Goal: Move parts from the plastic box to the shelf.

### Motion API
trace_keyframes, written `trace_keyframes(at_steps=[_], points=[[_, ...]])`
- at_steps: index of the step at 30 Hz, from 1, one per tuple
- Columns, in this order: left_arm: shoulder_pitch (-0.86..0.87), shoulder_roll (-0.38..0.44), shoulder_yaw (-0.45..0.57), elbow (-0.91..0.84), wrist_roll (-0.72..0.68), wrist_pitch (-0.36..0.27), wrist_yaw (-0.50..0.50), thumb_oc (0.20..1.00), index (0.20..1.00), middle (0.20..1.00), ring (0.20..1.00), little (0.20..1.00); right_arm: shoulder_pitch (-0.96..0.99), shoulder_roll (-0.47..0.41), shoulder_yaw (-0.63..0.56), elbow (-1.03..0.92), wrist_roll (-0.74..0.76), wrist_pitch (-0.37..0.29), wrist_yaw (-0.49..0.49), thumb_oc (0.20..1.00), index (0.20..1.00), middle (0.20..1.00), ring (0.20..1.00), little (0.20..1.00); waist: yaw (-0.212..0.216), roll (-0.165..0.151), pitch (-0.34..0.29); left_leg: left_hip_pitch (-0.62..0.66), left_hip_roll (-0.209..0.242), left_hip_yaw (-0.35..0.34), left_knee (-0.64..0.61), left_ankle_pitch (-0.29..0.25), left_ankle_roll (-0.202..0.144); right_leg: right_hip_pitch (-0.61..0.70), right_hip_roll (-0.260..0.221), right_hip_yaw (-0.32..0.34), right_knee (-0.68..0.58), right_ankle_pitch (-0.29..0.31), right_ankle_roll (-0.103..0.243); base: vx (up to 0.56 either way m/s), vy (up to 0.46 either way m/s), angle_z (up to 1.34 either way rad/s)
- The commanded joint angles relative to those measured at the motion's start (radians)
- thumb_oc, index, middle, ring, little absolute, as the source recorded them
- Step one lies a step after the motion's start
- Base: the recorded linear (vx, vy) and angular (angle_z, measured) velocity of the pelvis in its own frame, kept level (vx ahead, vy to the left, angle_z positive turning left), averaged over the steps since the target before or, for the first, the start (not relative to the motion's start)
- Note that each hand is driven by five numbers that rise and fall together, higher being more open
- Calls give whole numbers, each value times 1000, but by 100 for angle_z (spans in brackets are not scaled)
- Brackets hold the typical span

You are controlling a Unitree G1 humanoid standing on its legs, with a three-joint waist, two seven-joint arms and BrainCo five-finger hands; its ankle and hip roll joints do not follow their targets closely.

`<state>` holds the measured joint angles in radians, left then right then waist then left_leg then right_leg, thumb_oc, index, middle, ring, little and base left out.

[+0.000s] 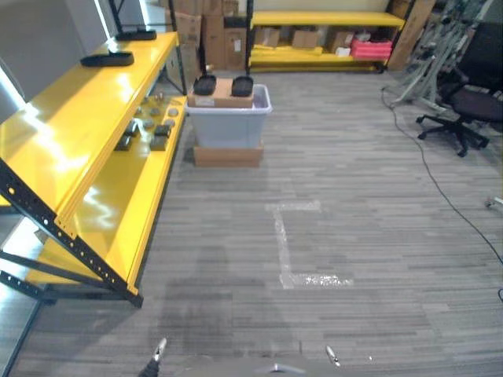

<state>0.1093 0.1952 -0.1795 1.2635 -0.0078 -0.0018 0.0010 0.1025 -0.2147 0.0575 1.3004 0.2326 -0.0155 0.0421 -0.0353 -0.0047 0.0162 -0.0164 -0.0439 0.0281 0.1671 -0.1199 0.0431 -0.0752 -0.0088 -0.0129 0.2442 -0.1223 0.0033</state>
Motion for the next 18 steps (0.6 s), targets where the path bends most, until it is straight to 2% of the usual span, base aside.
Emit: trace_keyframes(at_steps=[1, 11, 18], points=[[-203, 31, -42, 123, 4, -50, 13, 1000, 1000, 1000, 1000, 1000, -125, -85, -27, 156, 131, -25, 24, 1000, 1000, 1000, 1000, 1000, -45, 17, 25, 135, 54, 18, -238, 116, -72, 199, -68, 14, -304, 130, 119, 0, 0, 0], [-214, 24, 2, 141, -78, -43, 22, 1000, 1000, 1000, 1000, 1000, -134, -79, -86, 162, 274, -19, 39, 1000, 1000, 1000, 1000, 1000, -46, 17, 10, 148, 52, 32, -246, 112, -70, 203, -71, 26, -316, 138, 123, 3, 12, -8], [-205, 32, -4, 117, -62, -59, 30, 1000, 1000, 1000, 1000, 1000, -116, -86, -85, 184, 236, -13, 38, 1000, 1000, 1000, 1000, 1000, -45, 13, 9, 149, 50, 32, -246, 109, -67, 200, -72, 30, -314, 142, 125, 1, 2, 0]])
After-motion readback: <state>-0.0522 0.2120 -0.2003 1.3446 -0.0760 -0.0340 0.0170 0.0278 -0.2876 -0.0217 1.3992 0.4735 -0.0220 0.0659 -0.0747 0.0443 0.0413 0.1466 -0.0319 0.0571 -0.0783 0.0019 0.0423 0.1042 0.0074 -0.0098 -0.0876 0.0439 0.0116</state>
